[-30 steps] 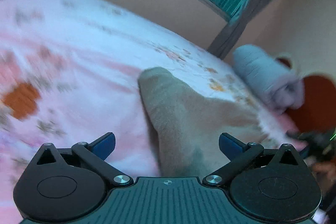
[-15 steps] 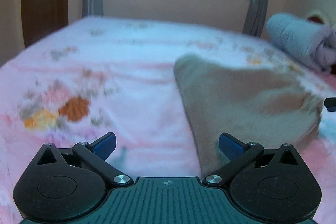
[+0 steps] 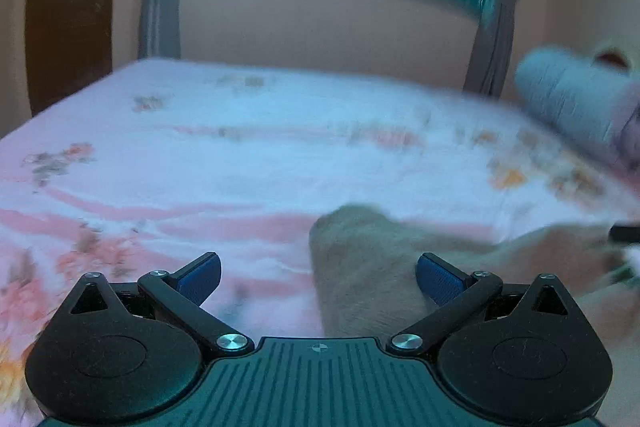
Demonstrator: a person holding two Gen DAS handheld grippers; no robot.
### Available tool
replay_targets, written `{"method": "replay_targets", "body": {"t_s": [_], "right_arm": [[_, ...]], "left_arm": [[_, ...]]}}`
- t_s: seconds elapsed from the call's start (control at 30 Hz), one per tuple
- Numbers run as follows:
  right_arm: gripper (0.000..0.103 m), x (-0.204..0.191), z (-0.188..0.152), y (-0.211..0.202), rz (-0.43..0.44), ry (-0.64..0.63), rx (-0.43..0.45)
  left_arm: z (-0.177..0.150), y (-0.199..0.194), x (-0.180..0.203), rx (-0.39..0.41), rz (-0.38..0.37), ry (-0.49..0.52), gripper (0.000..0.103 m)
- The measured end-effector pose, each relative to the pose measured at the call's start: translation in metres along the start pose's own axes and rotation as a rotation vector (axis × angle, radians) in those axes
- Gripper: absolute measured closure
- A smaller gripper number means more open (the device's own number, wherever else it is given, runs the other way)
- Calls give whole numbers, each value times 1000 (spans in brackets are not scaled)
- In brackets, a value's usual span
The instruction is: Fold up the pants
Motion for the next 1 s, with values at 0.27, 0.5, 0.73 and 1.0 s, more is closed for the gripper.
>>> {"method": "replay_targets", "body": {"t_s": [0.27,0.5,0.73,1.0], "right_arm": [[9,12,-9,19,-21,6,-60],[9,-12,11,-11,12,-64,31],[10,-13,9,37,-101,-150,-100],[10,5,8,-13,-10,-27,78]], "left_arm": [[-14,11,-21,-20,-33,-81,0],[9,0,-30,87,-5,-73,0],[13,66,-55,-36,102,-160,0],[-7,-5,-78,109,13,-299,0]]}}
Point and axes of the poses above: each gripper's, at about its wrist camera, not at the fingertips, and y roughly the way its jaws point, x to its right, z to its top, the point moved 3 cm from there along y, roughly the way its jaws point, and after that the axes turned 9 degrees about -z, right-handed, at the moved point
